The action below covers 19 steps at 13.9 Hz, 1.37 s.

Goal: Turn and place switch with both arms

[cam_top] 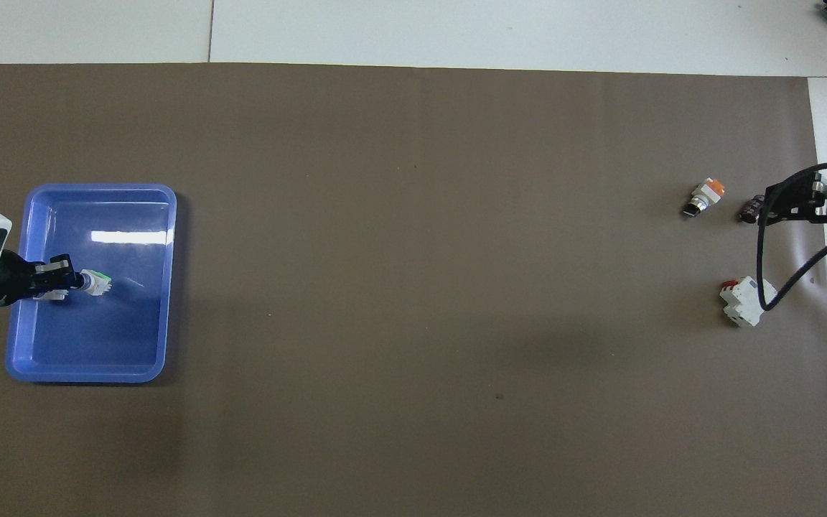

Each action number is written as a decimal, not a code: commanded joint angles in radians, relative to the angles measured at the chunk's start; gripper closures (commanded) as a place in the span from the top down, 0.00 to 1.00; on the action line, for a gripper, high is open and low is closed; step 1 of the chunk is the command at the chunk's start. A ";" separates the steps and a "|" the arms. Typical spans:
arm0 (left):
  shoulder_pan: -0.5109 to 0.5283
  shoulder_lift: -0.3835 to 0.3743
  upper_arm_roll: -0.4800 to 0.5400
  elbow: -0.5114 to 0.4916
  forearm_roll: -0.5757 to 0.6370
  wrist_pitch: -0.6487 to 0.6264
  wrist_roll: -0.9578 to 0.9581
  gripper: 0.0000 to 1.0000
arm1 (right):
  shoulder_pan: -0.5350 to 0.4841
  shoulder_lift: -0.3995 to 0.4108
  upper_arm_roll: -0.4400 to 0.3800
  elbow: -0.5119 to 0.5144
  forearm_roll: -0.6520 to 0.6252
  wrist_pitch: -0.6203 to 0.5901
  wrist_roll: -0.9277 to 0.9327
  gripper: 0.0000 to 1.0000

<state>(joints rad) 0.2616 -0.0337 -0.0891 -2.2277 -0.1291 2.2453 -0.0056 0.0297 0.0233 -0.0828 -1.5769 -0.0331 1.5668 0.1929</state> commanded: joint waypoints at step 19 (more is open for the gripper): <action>-0.047 0.041 0.006 0.013 0.063 -0.119 0.338 0.00 | 0.027 -0.106 -0.026 -0.083 0.038 0.016 -0.073 1.00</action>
<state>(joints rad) 0.2136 -0.0130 -0.0896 -2.2233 -0.0859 2.1086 0.2959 0.0561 -0.0562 -0.1075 -1.6275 -0.0130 1.5691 0.1110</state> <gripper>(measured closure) 0.903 0.000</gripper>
